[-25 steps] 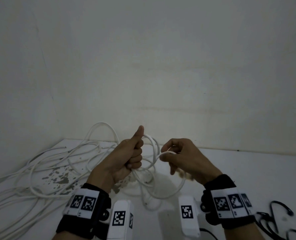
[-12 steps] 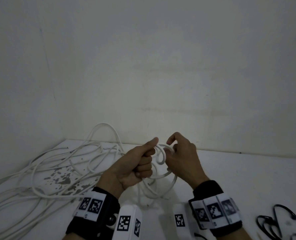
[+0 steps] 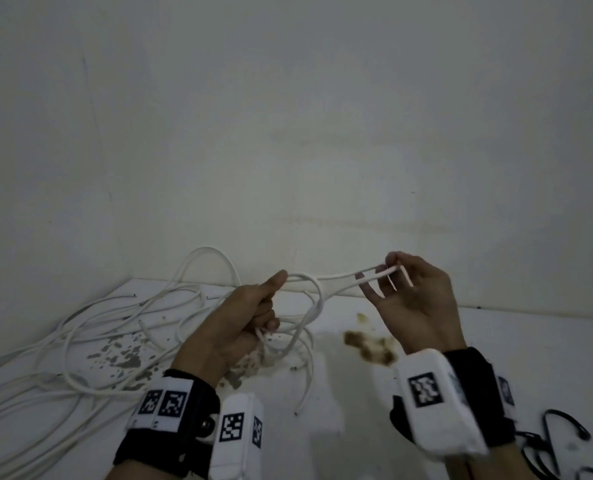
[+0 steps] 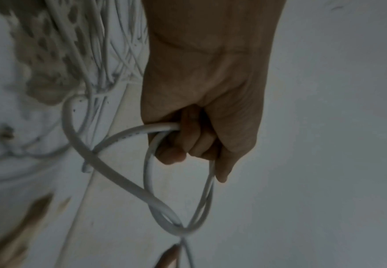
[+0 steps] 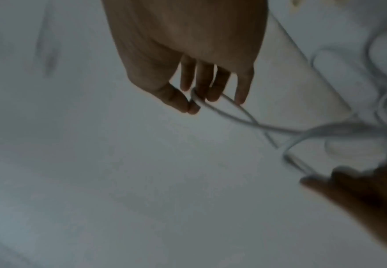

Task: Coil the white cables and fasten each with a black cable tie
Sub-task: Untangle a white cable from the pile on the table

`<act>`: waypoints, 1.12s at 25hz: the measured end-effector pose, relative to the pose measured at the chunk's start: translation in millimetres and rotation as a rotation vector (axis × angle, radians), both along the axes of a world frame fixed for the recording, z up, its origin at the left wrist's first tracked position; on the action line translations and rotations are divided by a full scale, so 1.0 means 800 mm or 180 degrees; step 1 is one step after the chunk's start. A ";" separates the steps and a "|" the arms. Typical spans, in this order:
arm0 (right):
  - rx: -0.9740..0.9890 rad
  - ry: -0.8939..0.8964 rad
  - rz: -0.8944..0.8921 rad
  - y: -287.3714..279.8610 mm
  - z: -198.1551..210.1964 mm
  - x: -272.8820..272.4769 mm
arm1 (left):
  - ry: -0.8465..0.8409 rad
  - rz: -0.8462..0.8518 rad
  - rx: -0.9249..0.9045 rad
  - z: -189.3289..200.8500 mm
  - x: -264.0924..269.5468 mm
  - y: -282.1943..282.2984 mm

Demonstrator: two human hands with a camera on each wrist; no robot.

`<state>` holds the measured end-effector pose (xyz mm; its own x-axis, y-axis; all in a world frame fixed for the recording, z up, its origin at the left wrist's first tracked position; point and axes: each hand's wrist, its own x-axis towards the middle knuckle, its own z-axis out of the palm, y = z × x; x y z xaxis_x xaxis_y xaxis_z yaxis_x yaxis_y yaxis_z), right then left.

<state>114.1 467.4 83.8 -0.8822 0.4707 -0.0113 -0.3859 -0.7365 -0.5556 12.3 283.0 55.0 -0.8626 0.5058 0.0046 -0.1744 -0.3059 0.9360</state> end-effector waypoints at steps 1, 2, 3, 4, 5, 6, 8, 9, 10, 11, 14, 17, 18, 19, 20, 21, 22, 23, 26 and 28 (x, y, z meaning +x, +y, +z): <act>-0.0135 0.0049 -0.0051 0.005 0.005 0.002 | 0.0035 0.0116 -0.0041 -0.002 -0.005 -0.002; -0.0009 -0.0027 -0.0035 0.008 0.007 0.003 | 0.0033 0.0243 -0.0063 -0.002 -0.010 -0.005; 0.0230 -0.0207 0.0001 0.011 0.007 0.004 | 0.0003 0.0375 -0.0068 -0.002 -0.015 -0.009; 0.0554 -0.0416 0.0061 0.012 0.009 0.003 | -0.0001 0.0496 -0.0032 -0.001 -0.022 -0.014; 0.1015 -0.0613 0.0102 0.014 0.009 0.003 | 0.0023 0.0622 -0.0036 -0.001 -0.028 -0.020; 0.1694 -0.0814 0.0094 0.015 0.007 0.004 | 0.0098 0.0752 -0.0130 -0.002 -0.034 -0.027; 0.3652 -0.1320 -0.0030 0.013 0.006 0.011 | 0.0322 0.0950 -0.0395 -0.009 -0.044 -0.035; 0.4554 -0.1590 -0.0139 0.012 0.005 0.015 | 0.0388 0.0973 -0.0482 -0.013 -0.048 -0.035; 0.5107 -0.1753 -0.0237 0.010 0.005 0.019 | 0.0400 0.0968 -0.0487 -0.017 -0.049 -0.037; 0.5126 -0.1690 -0.0234 0.010 0.005 0.022 | 0.0358 0.0936 -0.0391 -0.020 -0.050 -0.037; 0.3039 0.0200 0.0778 -0.003 0.012 0.033 | 0.0043 0.0721 0.0428 -0.017 -0.053 -0.040; 0.1773 0.1116 0.1241 -0.040 0.011 0.027 | -0.0068 0.0659 0.0692 -0.010 -0.051 -0.033; 0.1880 0.0956 0.1115 -0.049 0.011 0.023 | -0.0079 0.0710 0.0632 -0.011 -0.048 -0.030; 0.2316 0.0654 0.0811 -0.054 0.010 0.019 | -0.0077 0.0761 0.0531 -0.015 -0.046 -0.028; 0.3074 0.0289 0.0360 -0.053 0.014 0.015 | -0.0037 0.0814 0.0412 -0.017 -0.045 -0.027; 0.4002 -0.0101 -0.0151 -0.046 0.019 0.009 | 0.0022 0.0861 0.0261 -0.018 -0.047 -0.028; 0.4850 -0.0417 -0.0640 -0.038 0.026 0.006 | 0.0094 0.0913 0.0111 -0.017 -0.052 -0.031; 0.5494 -0.0633 -0.1066 -0.027 0.036 0.002 | 0.0182 0.0960 0.0030 -0.011 -0.059 -0.034; 0.6450 -0.1095 -0.1638 0.015 0.074 0.000 | 0.0573 0.1132 -0.0144 0.017 -0.085 -0.053; 0.6857 -0.1529 -0.1820 0.044 0.094 0.007 | 0.1244 0.1117 -0.0712 0.034 -0.095 -0.069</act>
<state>119.4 502.9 158.8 -0.7848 0.1931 0.5889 0.0907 0.9758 -0.1990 -63.5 227.8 81.8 -0.9348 0.2146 0.2829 0.2742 -0.0700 0.9591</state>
